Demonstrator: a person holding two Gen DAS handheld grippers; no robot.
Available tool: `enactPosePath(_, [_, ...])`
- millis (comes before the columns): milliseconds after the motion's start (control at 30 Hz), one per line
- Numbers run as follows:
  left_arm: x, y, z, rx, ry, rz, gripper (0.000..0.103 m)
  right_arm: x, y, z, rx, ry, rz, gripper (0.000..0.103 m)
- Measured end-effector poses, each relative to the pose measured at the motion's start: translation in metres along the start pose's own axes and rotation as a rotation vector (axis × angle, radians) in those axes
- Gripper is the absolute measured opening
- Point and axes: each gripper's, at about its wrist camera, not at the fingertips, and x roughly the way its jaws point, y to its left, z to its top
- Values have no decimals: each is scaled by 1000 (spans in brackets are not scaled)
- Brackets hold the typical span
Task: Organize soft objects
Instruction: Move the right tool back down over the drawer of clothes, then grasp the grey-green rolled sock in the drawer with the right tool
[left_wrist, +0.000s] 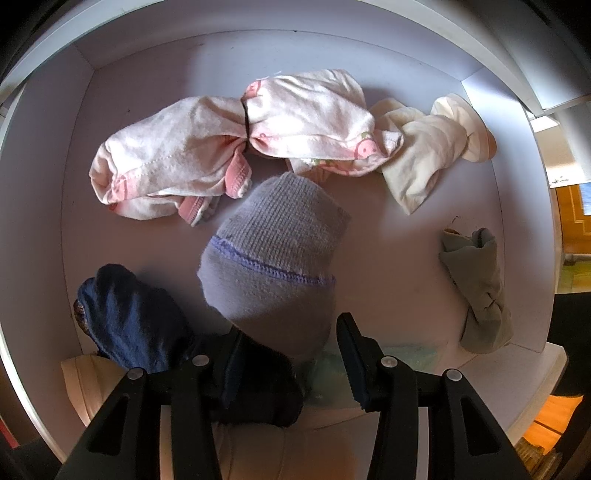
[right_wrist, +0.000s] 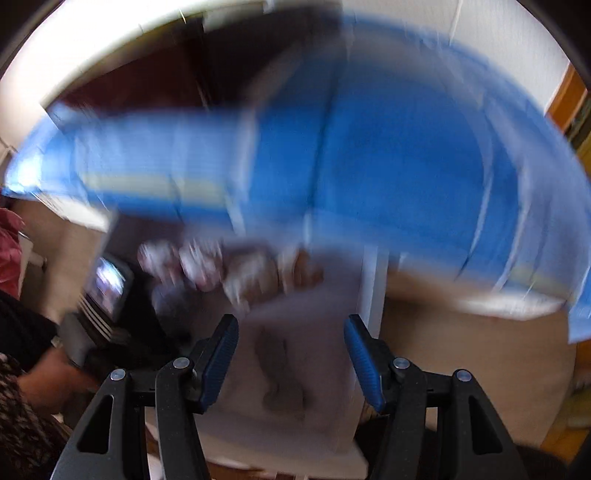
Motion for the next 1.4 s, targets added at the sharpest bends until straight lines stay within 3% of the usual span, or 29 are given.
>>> enactPosePath(100, [0,1,-1,3,1,0,48,43,-5,-20,50,132,11,60])
enactPosePath(200, [0,2,-3,3,0,-2,48,70,-9,-30,118,210,46,60])
enactPosePath(333, [0,4,-4,0,-1,-5,48,91,-6,-34,145,256,59,60])
enactPosePath(467, [-1,9,-5,-17,-2,-21,48,115,6,-38,82,310,27,60])
enactPosePath(800, [-3,17,-7,-23,-8,-30,48,145,25,-53,-36,359,-34,60])
enactPosePath(1067, [-5,20,-9,-31,-14,-38,48,153,34,-60,-53,375,-46,41])
enactPosePath(1400, [-11,13,-5,-7,-34,-36,48,145,29,-52,-54,332,-44,34])
